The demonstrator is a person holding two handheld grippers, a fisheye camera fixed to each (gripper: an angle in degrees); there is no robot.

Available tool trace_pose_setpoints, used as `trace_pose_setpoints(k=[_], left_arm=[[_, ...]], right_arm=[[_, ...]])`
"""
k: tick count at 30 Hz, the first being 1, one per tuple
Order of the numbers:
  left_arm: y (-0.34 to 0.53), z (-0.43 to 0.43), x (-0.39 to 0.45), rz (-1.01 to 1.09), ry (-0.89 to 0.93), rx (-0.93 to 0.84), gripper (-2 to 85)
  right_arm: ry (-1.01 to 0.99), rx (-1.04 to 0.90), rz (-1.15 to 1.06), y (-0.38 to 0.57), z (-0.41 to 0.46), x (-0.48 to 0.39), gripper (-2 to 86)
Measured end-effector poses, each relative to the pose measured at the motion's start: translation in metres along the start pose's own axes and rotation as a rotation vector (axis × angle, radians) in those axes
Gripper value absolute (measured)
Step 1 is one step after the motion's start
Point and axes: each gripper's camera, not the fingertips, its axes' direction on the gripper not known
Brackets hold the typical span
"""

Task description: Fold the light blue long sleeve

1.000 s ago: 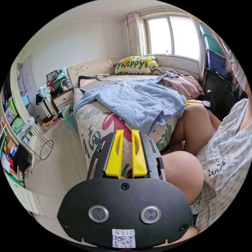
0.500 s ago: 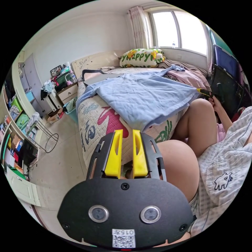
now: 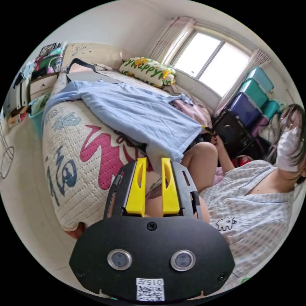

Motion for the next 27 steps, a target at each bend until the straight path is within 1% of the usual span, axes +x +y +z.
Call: trace_pose_setpoints(k=[1, 2, 3, 6, 7, 9, 12, 16, 19, 22, 24, 27], left_arm=[[-0.003, -0.004, -0.007, 0.001, 0.080, 0.044, 7.1], [-0.005, -0.007, -0.011, 0.006, 0.115, 0.076, 6.9], [-0.006, -0.008, -0.011, 0.009, 0.112, 0.083, 6.9], [-0.008, -0.006, -0.008, 0.025, -0.046, 0.034, 6.9], [-0.008, -0.001, -0.005, 0.038, -0.104, -0.014, 7.1], [-0.007, 0.003, 0.000, 0.061, -0.137, -0.034, 7.2], [-0.010, 0.009, 0.001, 0.081, -0.102, -0.090, 7.3], [-0.025, 0.029, -0.006, 0.103, -0.003, -0.152, 7.4], [-0.034, 0.033, -0.011, 0.123, 0.079, -0.139, 7.2], [-0.039, 0.035, -0.022, 0.089, 0.137, -0.135, 5.6], [-0.039, 0.035, -0.024, 0.077, 0.135, -0.124, 3.2], [-0.037, 0.030, -0.014, 0.120, 0.078, -0.083, 0.9]], right_arm=[[0.038, 0.012, 0.006, -0.004, 0.000, 0.000, -0.9], [0.062, 0.028, 0.012, -0.009, 0.000, 0.001, -0.9], [0.069, 0.034, 0.012, -0.012, 0.000, 0.000, -0.9], [0.117, 0.036, -0.008, -0.026, 0.007, -0.005, -0.9], [0.159, 0.029, -0.030, -0.031, 0.012, -0.010, -0.9], [0.209, 0.026, -0.060, -0.036, 0.019, -0.017, -0.9], [0.224, 0.028, -0.067, -0.041, 0.029, -0.024, -0.9], [0.208, 0.037, -0.045, -0.039, 0.037, -0.027, -0.7], [0.183, 0.039, -0.024, -0.036, 0.036, -0.025, -0.7], [0.153, 0.031, -0.007, -0.035, 0.035, -0.022, -0.7], [0.148, 0.028, -0.005, -0.036, 0.035, -0.022, -0.7], [0.137, 0.029, 0.002, -0.041, 0.036, -0.021, -0.6]])
